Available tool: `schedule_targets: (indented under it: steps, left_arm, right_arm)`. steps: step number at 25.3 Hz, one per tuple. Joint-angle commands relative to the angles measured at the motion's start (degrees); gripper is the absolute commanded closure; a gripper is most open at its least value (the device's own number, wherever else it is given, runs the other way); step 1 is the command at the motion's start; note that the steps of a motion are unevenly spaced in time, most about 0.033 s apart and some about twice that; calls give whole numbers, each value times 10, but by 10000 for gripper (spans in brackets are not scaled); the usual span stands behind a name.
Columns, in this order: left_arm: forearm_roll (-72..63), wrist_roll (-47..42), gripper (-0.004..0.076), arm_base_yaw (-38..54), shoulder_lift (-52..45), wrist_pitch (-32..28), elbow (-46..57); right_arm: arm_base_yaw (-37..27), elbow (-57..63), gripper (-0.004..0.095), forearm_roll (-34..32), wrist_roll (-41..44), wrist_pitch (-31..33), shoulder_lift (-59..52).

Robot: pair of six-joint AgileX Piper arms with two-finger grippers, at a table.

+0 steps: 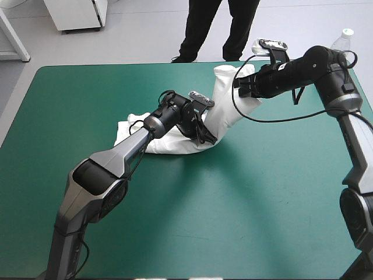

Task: Fold the cloth

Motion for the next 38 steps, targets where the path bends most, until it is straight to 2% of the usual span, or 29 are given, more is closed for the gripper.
schedule_targets:
  steps: [1, 4, 9, 18, 22, 25, 28, 32, 38]
  left_arm:
    - [6, -32, 746, 0, -22, 10, -8]
    - [63, -87, 746, 8, -52, 40, -8]
    - [69, -75, 746, 27, -141, 83, 31]
    - [84, -89, 746, 27, -404, 101, 270]
    - [86, -113, 746, 28, -521, 130, 359]
    - [81, -129, 746, 28, -614, 136, 413]
    - [88, -129, 746, 28, -719, 135, 445]
    - [84, -129, 746, 28, -752, 173, 447]
    - [37, -129, 746, 28, -752, 173, 449]
  right_arm:
    - [-1, -25, 918, 22, -2, -24, -34]
    - [-1, -25, 917, 22, -2, -23, -33]
    - [-1, -25, 917, 23, -5, -24, -33]
    - [11, -25, 915, 23, -7, -32, -33]
    - [36, -26, 915, 24, -14, -51, -33]
    - [70, -26, 916, 24, -19, -84, -29]
    - [140, -36, 915, 23, -18, -134, -2]
    - [199, -88, 915, 22, -17, -154, 59]
    - [258, -200, 915, 22, -1, -155, 168]
